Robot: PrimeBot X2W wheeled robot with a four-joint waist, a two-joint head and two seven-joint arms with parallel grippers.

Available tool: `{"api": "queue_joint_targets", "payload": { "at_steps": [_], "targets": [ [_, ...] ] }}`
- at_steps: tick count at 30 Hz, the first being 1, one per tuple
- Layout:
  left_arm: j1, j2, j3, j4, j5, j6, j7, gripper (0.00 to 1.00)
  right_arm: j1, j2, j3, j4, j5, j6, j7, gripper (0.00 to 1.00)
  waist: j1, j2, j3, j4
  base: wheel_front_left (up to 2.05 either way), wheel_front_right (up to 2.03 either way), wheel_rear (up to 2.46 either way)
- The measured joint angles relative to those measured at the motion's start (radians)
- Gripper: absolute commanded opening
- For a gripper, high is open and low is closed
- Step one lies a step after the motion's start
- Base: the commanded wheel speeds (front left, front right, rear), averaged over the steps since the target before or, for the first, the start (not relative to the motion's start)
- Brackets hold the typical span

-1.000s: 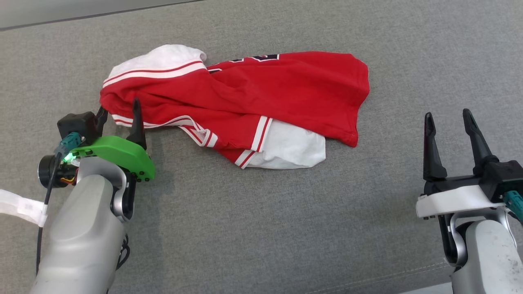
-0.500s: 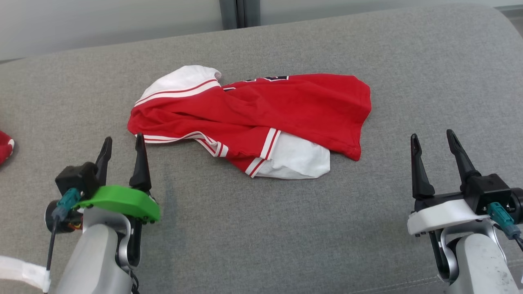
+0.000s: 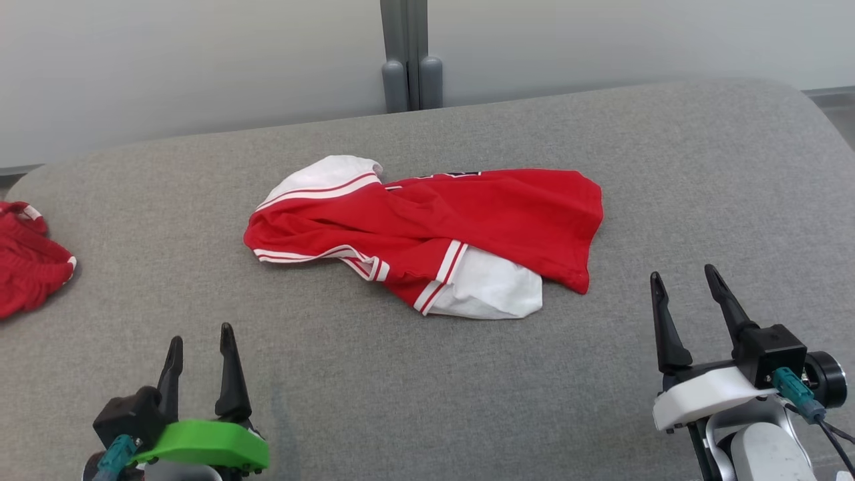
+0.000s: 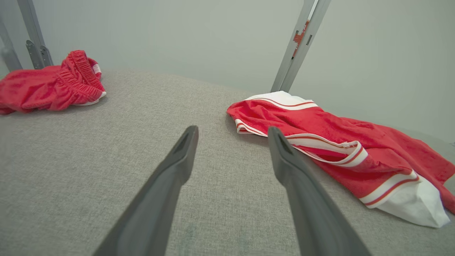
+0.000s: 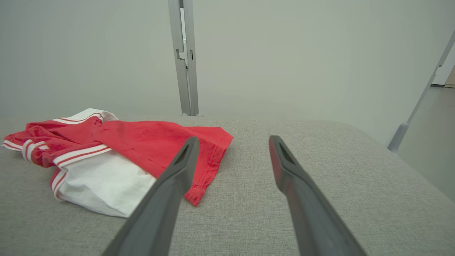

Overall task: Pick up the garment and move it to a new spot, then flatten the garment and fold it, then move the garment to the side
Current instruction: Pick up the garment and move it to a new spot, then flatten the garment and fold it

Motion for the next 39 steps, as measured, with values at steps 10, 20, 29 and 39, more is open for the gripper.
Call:
{"api": "queue_joint_targets", "payload": {
  "at_steps": [10, 20, 29, 39],
  "targets": [
    [0.074, -0.019, 0.013, -0.056, 0.062, -0.005, 0.000, 1.00, 0.007, 0.000, 0.030, 0.022, 0.016, 0.000, 0.000, 1.00, 0.0000, 0.0000, -0.027, 0.021, 0.00, 0.00, 0.00],
    [0.073, -0.020, 0.012, -0.032, 0.081, -0.006, 0.000, 1.00, 0.007, 0.000, 0.034, 0.037, 0.018, 0.000, 0.000, 1.00, 0.0000, 0.0000, -0.021, 0.023, 0.00, 0.00, 0.00],
    [0.072, -0.021, 0.019, -0.027, 0.082, -0.006, 0.000, 1.00, 0.004, 0.000, 0.024, 0.042, 0.018, 0.000, 0.000, 1.00, 0.0000, 0.0000, -0.012, 0.023, 0.00, 0.00, 0.00],
    [0.056, -0.022, 0.008, -0.031, 0.081, -0.006, 0.000, 1.00, -0.018, 0.000, 0.001, 0.069, -0.017, 0.000, 0.000, 1.00, 0.0000, 0.0000, 0.015, 0.033, 0.00, 0.00, 0.00]
  ]
}}
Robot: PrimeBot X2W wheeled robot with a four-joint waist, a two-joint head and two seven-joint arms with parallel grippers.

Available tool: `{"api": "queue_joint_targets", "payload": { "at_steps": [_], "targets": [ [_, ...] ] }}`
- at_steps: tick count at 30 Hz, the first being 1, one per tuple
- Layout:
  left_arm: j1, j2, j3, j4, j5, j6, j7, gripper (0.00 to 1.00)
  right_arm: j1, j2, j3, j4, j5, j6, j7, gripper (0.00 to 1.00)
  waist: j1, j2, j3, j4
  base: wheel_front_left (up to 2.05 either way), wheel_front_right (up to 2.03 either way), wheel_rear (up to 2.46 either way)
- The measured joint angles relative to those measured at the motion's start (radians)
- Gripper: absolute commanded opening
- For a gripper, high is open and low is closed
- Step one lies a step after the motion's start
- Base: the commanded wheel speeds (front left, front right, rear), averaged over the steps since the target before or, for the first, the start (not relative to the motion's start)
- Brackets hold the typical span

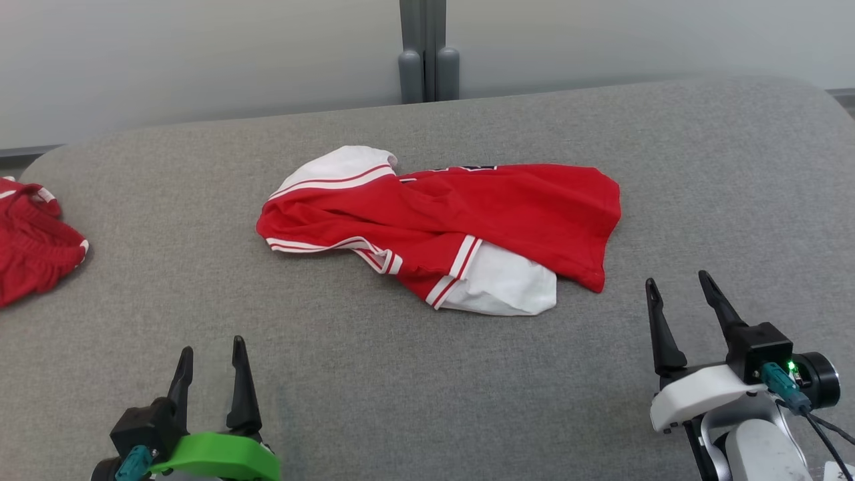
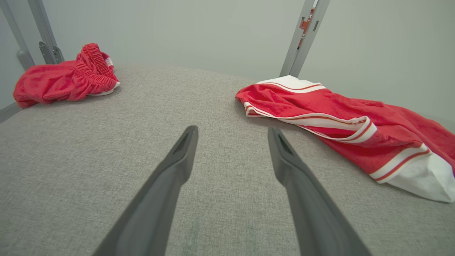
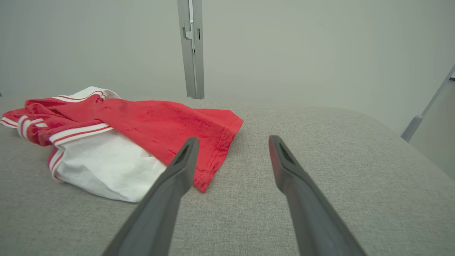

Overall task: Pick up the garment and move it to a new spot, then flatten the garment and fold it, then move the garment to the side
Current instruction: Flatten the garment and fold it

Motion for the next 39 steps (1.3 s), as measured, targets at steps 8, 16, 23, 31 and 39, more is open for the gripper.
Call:
{"api": "queue_joint_targets", "payload": {
  "at_steps": [8, 16, 23, 31, 39],
  "targets": [
    [-0.042, -0.001, -0.028, -0.016, -0.002, 0.007, 0.000, 1.00, -0.133, 0.000, -0.009, 0.190, -0.147, 0.000, 0.000, 1.00, 0.0000, 0.0000, 0.061, 0.032, 0.00, 0.00, 0.00],
    [-0.072, -0.001, -0.043, -0.023, -0.017, 0.016, 0.000, 1.00, -0.275, 0.001, -0.077, 0.416, -0.258, 0.000, 0.000, 1.00, 0.0000, 0.0000, 0.113, 0.100, 0.00, 0.00, 0.00],
    [-0.078, -0.001, -0.045, -0.026, -0.027, 0.023, 0.000, 1.00, -0.345, 0.001, -0.124, 0.509, -0.304, 0.000, 0.000, 0.23, 0.0000, 0.0000, 0.149, 0.153, 0.00, 0.00, 0.00],
    [-0.078, -0.001, -0.038, -0.026, -0.034, 0.029, 0.000, 1.00, -0.378, 0.001, -0.135, 0.524, -0.295, 0.000, 0.000, 0.00, 0.0000, 0.0000, 0.153, 0.149, 0.00, 0.00, 0.00],
    [-0.077, -0.001, -0.031, -0.024, -0.025, 0.028, 0.000, 1.00, -0.372, -0.001, -0.133, 0.327, -0.268, 0.000, 0.000, 0.00, 0.0000, 0.0000, 0.140, 0.102, 0.00, 0.00, 0.00]
  ]
}}
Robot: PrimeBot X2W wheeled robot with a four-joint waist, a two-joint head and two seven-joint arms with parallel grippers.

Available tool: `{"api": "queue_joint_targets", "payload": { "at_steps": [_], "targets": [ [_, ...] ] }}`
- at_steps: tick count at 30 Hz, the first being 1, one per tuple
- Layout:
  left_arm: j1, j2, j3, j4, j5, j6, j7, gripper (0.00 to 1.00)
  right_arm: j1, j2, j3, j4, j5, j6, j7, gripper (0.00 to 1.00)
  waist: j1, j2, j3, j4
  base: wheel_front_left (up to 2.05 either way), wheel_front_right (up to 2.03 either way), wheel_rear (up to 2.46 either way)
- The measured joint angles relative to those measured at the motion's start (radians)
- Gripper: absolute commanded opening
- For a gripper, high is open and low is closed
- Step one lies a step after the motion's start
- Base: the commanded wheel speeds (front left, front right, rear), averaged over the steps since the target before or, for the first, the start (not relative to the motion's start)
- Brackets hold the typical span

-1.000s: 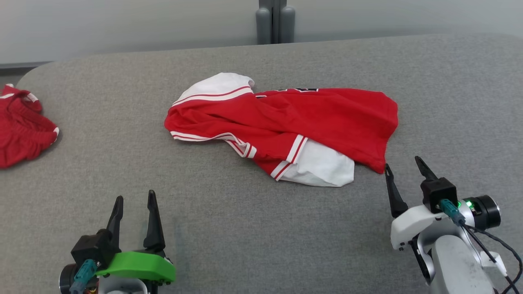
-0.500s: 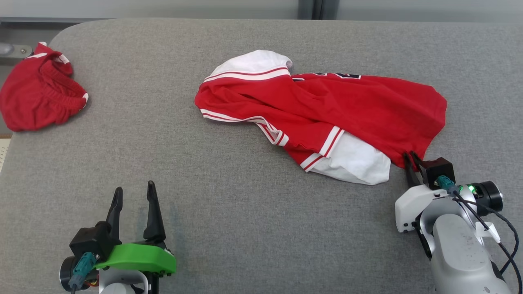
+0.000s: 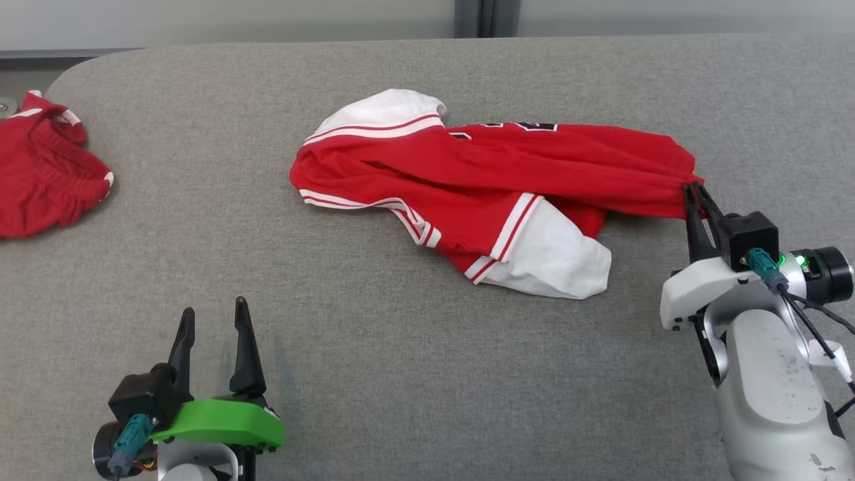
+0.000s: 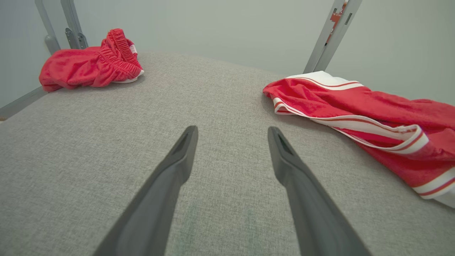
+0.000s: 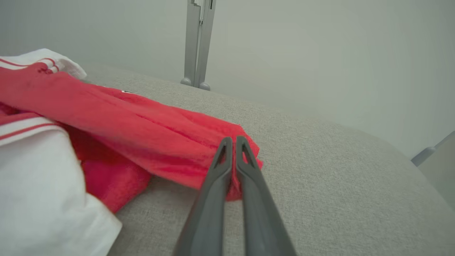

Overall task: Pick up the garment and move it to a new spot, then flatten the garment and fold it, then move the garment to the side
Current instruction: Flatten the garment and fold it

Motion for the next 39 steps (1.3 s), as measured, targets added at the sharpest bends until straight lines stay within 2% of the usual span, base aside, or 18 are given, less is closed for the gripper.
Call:
{"api": "queue_joint_targets", "payload": {
  "at_steps": [7, 14, 20, 21, 23, 28, 33, 36, 39],
  "targets": [
    [0.008, 0.000, 0.008, 0.002, 0.009, -0.002, 0.000, 1.00, 0.166, -0.011, 0.025, -0.175, 0.023, 0.000, 0.000, 0.00, 0.0000, 0.0000, -0.017, -0.036, 0.00, 0.00, 0.00],
    [0.016, 0.000, 0.014, 0.001, 0.026, -0.009, 0.000, 1.00, 0.341, -0.014, 0.032, -0.166, 0.051, 0.000, 0.026, 0.00, 0.0000, 0.0000, -0.028, -0.069, 0.00, 0.00, 0.00],
    [0.017, 0.000, 0.013, 0.004, 0.037, -0.017, 0.000, 1.00, 0.357, -0.015, 0.004, -0.101, 0.054, 0.000, 0.026, 0.00, 0.0000, 0.0000, -0.030, -0.091, 0.00, 0.00, 0.00],
    [0.017, 0.000, 0.013, 0.006, 0.038, -0.017, 0.000, 1.00, 0.355, -0.015, 0.001, -0.094, 0.054, 0.000, 0.024, 0.11, 0.0000, 0.0000, -0.030, -0.093, 0.00, 0.00, 0.00],
    [0.017, 0.000, 0.013, 0.009, 0.040, -0.018, 0.000, 1.00, 0.348, -0.014, -0.001, -0.080, 0.054, 0.000, 0.016, 1.00, 0.0000, 0.0000, -0.033, -0.096, 0.00, 0.00, 0.00],
    [0.026, 0.000, 0.013, 0.011, 0.043, -0.018, 0.000, 1.00, 0.337, -0.007, 0.000, -0.106, 0.077, 0.000, 0.007, 1.00, 0.0000, 0.0000, -0.045, -0.101, 0.00, 0.00, 0.00],
    [0.028, 0.000, 0.000, 0.014, 0.043, -0.019, 0.000, 1.00, 0.331, -0.004, -0.011, -0.284, 0.120, 0.000, 0.002, 1.00, 0.0000, 0.0000, -0.055, -0.087, 0.00, 0.00, 0.00],
    [0.028, 0.000, -0.008, 0.012, 0.037, -0.018, 0.000, 1.00, 0.309, -0.003, 0.039, -0.358, 0.159, 0.000, 0.002, 1.00, 0.0000, 0.0000, -0.056, -0.068, 0.00, 0.00, 0.00],
    [0.028, 0.000, -0.016, 0.011, 0.032, -0.016, 0.000, 1.00, 0.257, -0.002, 0.131, -0.360, 0.195, 0.000, 0.024, 1.00, 0.0000, 0.0000, -0.052, -0.044, 0.00, 0.00, 0.00]
  ]
}}
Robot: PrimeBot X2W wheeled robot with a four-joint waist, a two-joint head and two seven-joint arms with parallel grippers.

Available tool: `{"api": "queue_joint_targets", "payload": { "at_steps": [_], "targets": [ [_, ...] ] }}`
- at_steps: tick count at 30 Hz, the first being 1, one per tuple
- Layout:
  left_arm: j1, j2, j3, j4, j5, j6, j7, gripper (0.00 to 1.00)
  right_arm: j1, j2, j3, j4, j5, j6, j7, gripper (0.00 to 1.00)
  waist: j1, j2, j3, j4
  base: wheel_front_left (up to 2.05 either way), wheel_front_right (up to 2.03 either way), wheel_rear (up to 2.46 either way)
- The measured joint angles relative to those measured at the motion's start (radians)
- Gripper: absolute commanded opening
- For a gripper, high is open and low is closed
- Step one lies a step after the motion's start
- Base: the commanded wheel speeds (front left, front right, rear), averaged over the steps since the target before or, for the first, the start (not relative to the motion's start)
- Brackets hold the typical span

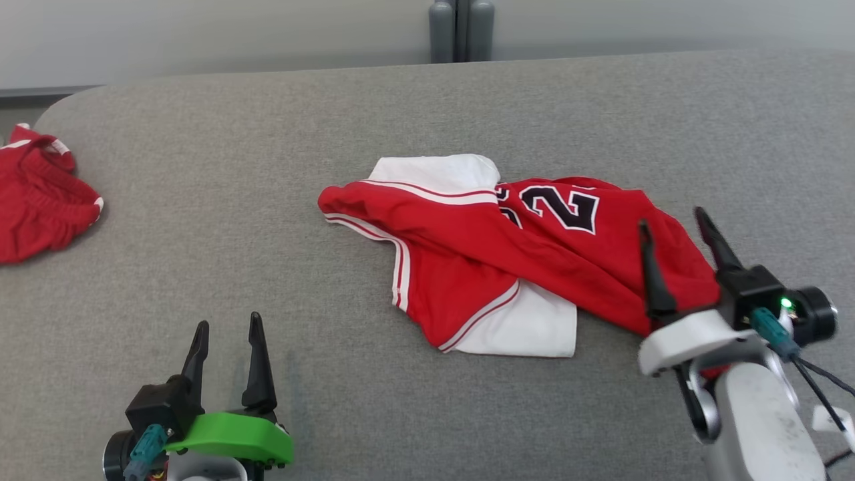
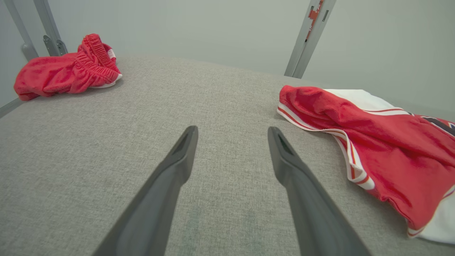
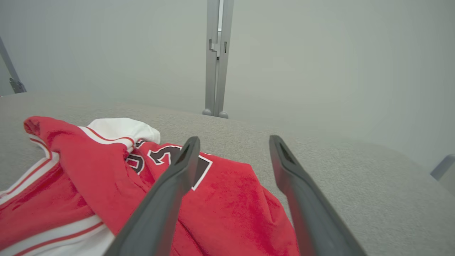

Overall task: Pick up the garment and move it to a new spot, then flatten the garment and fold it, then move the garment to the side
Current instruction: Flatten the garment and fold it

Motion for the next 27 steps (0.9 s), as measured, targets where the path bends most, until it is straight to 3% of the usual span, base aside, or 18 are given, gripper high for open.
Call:
{"api": "queue_joint_targets", "payload": {
  "at_steps": [8, 19, 21, 22, 23, 24, 25, 27],
  "targets": [
    [-0.024, 0.000, -0.033, -0.009, -0.022, 0.012, 0.000, 1.00, -0.207, -0.002, 0.224, 0.176, 0.106, 0.000, 0.121, 1.00, 0.0000, 0.0000, 0.030, 0.089, 0.00, 0.00, 0.00],
    [-0.027, 0.000, -0.053, -0.024, -0.058, 0.036, 0.000, 1.00, -0.347, -0.058, 0.294, 0.435, 0.214, 0.000, 0.235, 1.00, 0.0000, 0.0000, 0.070, 0.227, 0.00, 0.00, 0.00],
    [-0.026, 0.000, -0.055, -0.024, -0.060, 0.040, 0.000, 1.00, -0.366, -0.061, 0.292, 0.463, 0.235, 0.000, 0.245, 0.44, 0.0000, 0.0000, 0.075, 0.244, 0.00, 0.00, 0.00],
    [-0.026, 0.000, -0.057, -0.024, -0.061, 0.042, 0.000, 1.00, -0.375, -0.064, 0.286, 0.480, 0.246, 0.000, 0.249, 0.29, 0.0000, 0.0000, 0.077, 0.252, 0.00, 0.00, 0.00],
    [-0.026, 0.000, -0.058, -0.024, -0.062, 0.043, 0.000, 1.00, -0.381, -0.066, 0.280, 0.490, 0.249, 0.000, 0.249, 0.23, 0.0000, 0.0000, 0.078, 0.257, 0.00, 0.00, 0.00],
    [-0.026, 0.000, -0.059, -0.024, -0.062, 0.043, 0.000, 1.00, -0.391, -0.069, 0.276, 0.502, 0.250, 0.000, 0.249, 0.05, 0.0000, 0.0000, 0.080, 0.262, 0.00, 0.00, 0.00],
    [-0.026, 0.000, -0.060, -0.024, -0.063, 0.044, 0.000, 1.00, -0.400, -0.070, 0.272, 0.511, 0.252, 0.000, 0.247, 0.00, 0.0000, 0.0000, 0.081, 0.266, 0.00, 0.00, 0.00],
    [-0.026, 0.000, -0.058, -0.024, -0.063, 0.044, 0.000, 1.00, -0.415, -0.067, 0.272, 0.525, 0.257, 0.000, 0.242, 0.00, 0.0000, 0.0000, 0.081, 0.268, 0.00, 0.00, 0.00]
  ]
}}
